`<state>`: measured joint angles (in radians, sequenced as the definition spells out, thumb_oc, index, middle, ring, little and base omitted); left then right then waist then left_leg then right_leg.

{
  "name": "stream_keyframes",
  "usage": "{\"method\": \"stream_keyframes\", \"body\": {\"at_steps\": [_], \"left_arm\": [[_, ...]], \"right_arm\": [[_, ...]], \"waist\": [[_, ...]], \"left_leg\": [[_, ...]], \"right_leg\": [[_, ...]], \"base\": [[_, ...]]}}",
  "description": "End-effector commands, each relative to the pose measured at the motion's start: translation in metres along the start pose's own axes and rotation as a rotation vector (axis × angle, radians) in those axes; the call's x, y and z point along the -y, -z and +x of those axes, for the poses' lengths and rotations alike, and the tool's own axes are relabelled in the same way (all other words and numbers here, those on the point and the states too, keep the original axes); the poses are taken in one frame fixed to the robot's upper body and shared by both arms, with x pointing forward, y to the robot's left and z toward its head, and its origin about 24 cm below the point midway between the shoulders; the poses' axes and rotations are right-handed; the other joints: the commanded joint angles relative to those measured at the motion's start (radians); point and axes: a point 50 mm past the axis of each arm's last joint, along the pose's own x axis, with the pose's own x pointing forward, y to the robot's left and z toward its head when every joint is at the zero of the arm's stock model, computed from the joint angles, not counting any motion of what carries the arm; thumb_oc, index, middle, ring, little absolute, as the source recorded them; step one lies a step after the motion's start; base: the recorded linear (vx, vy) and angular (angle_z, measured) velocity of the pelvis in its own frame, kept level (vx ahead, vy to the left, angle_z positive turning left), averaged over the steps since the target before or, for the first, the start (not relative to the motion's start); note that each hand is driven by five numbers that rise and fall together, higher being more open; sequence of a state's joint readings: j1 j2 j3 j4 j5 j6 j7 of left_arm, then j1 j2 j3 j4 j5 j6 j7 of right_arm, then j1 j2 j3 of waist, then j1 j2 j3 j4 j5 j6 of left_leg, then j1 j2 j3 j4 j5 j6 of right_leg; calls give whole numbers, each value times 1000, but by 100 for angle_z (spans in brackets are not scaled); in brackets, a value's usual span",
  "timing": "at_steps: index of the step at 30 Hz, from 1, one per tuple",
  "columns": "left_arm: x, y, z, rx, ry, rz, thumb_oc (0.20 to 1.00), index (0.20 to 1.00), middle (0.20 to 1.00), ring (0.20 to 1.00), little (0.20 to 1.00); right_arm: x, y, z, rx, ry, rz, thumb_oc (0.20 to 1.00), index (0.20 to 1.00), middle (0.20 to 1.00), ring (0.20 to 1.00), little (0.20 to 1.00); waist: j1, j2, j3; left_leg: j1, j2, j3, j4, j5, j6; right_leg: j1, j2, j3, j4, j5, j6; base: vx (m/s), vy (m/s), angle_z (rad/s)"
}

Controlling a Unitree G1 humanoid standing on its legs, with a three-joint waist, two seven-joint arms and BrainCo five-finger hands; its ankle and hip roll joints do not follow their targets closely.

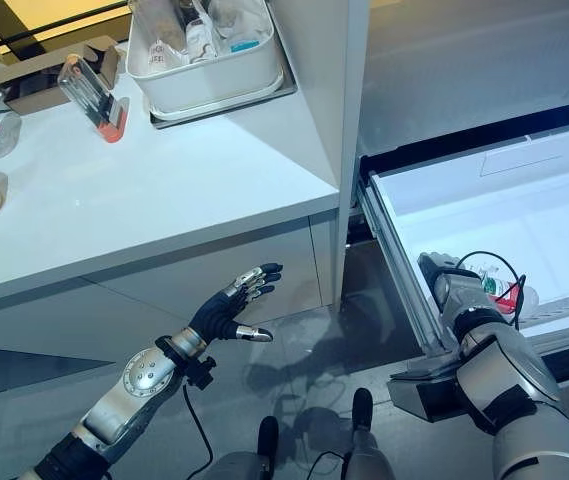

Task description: Take the drinks into the refrigerator

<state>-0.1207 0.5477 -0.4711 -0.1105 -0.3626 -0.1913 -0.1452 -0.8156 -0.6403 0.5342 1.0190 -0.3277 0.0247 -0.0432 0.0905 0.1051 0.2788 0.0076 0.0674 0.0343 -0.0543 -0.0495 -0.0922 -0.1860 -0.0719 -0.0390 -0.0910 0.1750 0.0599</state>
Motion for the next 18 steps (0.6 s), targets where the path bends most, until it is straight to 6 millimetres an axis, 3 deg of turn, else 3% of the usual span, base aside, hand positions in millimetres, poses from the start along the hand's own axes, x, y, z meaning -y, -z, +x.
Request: {"method": "stream_keyframes", "body": {"at_steps": [1, 2, 3, 6, 7, 9, 10, 12, 18], "left_arm": [[-5, -39, 2, 202, -6, 70, 1000, 1000, 1000, 1000, 1000], [-6, -39, 0, 203, -4, 69, 1000, 1000, 1000, 1000, 1000], [-6, -38, -2, 194, 10, 69, 1000, 1000, 1000, 1000, 1000], [-6, -38, -2, 192, 22, 66, 1000, 1000, 1000, 1000, 1000], [-9, -38, -5, 187, 27, 68, 1000, 1000, 1000, 1000, 1000], [-7, -37, -5, 179, 43, 63, 1000, 1000, 1000, 1000, 1000], [-10, -37, -8, 167, 55, 76, 1000, 1000, 1000, 1000, 1000], [-10, -35, -13, 151, 74, 76, 1000, 1000, 1000, 1000, 1000], [-14, -37, -17, 152, 64, 82, 1000, 1000, 1000, 1000, 1000]], "right_arm": [[-73, -75, -24, 307, -100, 473, 1000, 1000, 1000, 1000, 1000], [-63, -69, -25, 316, -52, 528, 1000, 1000, 1000, 1000, 1000], [-38, -55, -29, 329, 62, 644, 1000, 1000, 1000, 1000, 1000], [-29, -48, -32, 333, 103, 687, 1000, 1000, 1000, 1000, 1000], [-6, -32, -42, 364, 217, 761, 1000, 1000, 1000, 1000, 1000], [-4, -21, -46, 349, 244, 786, 1000, 1000, 1000, 1000, 1000], [12, -10, -57, 379, 300, 808, 1000, 1000, 1000, 1000, 1000], [20, 7, -67, 380, 330, 839, 1000, 1000, 1000, 1000, 1000], [35, 23, -80, 400, 438, 948, 1000, 1000, 1000, 1000, 1000]], "waist": [[-13, -10, 86], [-18, -15, 83], [-31, -26, 79], [-32, -29, 77], [-49, -40, 72], [-49, -43, 68], [-59, -54, 59], [-69, -65, 50], [-80, -78, 36]], "left_leg": [[-109, -99, -2, 0, 66, 92], [-108, -98, -1, 0, 65, 93], [-106, -99, 0, 1, 61, 95], [-105, -100, 0, 2, 59, 96], [-102, -99, 5, 4, 54, 99], [-101, -100, 5, 7, 51, 100], [-98, -99, 9, 10, 45, 102], [-93, -100, 12, 13, 39, 105], [-80, -94, 25, 22, 25, 105]], "right_leg": [[10, -31, 50, 85, -65, 53], [11, -30, 49, 87, -66, 53], [10, -30, 53, 88, -67, 54], [11, -31, 56, 89, -68, 54], [11, -31, 58, 91, -69, 55], [12, -31, 60, 92, -71, 56], [11, -30, 64, 97, -74, 56], [10, -27, 72, 101, -77, 56], [13, -16, 84, 106, -84, 54]], "base": [[11, -3, -4], [0, 0, 0], [0, 0, 0], [0, 0, 0], [0, 0, 0], [0, 0, 0], [0, 0, 0], [19, -6, 1], [17, -5, -4]]}}
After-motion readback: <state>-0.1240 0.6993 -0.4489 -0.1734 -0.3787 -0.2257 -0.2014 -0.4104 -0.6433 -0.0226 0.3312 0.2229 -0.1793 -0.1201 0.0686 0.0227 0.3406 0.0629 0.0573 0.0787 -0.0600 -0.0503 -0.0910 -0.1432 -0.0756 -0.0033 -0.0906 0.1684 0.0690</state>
